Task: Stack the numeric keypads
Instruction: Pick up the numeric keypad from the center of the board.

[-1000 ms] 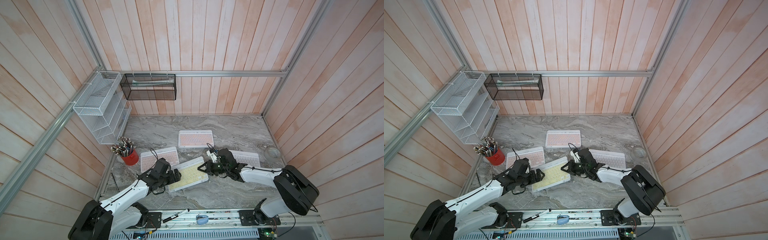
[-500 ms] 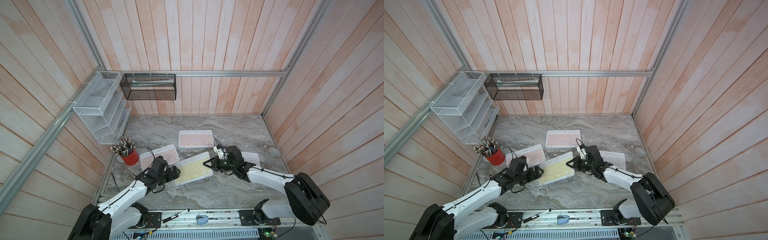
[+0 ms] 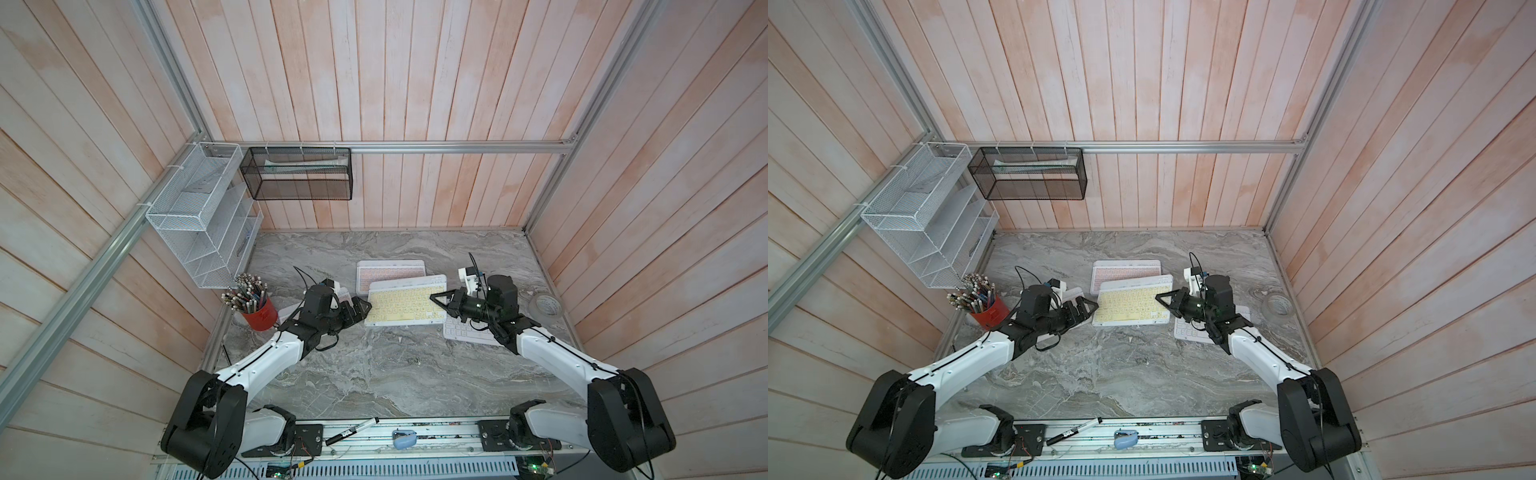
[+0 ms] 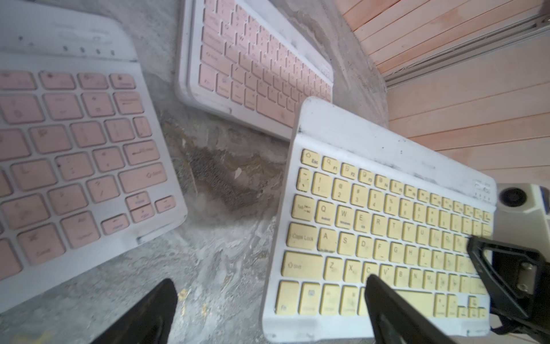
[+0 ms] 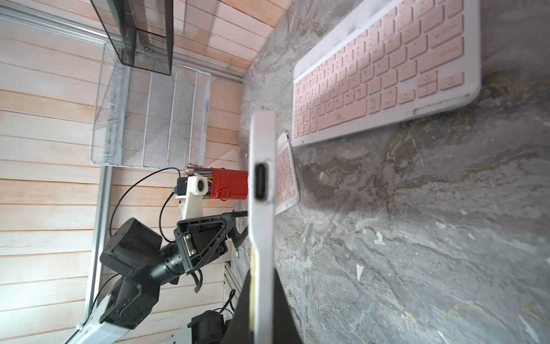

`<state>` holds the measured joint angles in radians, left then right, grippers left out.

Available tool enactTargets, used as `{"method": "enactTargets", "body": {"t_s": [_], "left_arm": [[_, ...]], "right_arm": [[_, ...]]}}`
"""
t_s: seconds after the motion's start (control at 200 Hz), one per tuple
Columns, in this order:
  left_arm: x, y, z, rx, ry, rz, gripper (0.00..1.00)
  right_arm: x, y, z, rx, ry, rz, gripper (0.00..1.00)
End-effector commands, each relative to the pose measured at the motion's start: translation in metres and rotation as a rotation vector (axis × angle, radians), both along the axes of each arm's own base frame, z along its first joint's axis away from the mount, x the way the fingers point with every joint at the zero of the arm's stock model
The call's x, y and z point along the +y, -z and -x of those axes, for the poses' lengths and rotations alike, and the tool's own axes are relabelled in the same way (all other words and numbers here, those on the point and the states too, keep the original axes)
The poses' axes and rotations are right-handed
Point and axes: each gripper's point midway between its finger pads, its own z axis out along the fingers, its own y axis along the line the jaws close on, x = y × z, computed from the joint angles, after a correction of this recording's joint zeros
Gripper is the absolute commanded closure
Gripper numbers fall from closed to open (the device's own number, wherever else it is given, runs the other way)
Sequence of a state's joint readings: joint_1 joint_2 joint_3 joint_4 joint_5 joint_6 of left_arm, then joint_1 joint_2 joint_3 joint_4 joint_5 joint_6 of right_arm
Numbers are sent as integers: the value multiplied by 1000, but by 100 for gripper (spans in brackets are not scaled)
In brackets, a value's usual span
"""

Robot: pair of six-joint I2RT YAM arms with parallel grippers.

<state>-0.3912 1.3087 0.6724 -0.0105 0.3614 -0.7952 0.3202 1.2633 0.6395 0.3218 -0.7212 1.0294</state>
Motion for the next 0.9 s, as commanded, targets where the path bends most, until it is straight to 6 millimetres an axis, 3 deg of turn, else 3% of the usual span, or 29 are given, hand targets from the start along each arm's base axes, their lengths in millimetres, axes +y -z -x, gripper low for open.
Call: {"method": "enactTargets", "body": {"t_s": [0.0,0.335,0.62,0.895], "left_arm": [[-16,-33,-24,-104,49,53,1],[-35,-44,-73,-131,64,36,2],[-44,-45,-107,-128,77,59,2],[-40,-33,-134,-101,72,65,2]], "right_arm": [[9,-42,-9,-111,-56,-71,100],[11,-39,-47,-112,-47,-104,100],[-3,-19,-89,-73,-52,-170,100],[4,1,-121,-31,-95,-248,100]]}}
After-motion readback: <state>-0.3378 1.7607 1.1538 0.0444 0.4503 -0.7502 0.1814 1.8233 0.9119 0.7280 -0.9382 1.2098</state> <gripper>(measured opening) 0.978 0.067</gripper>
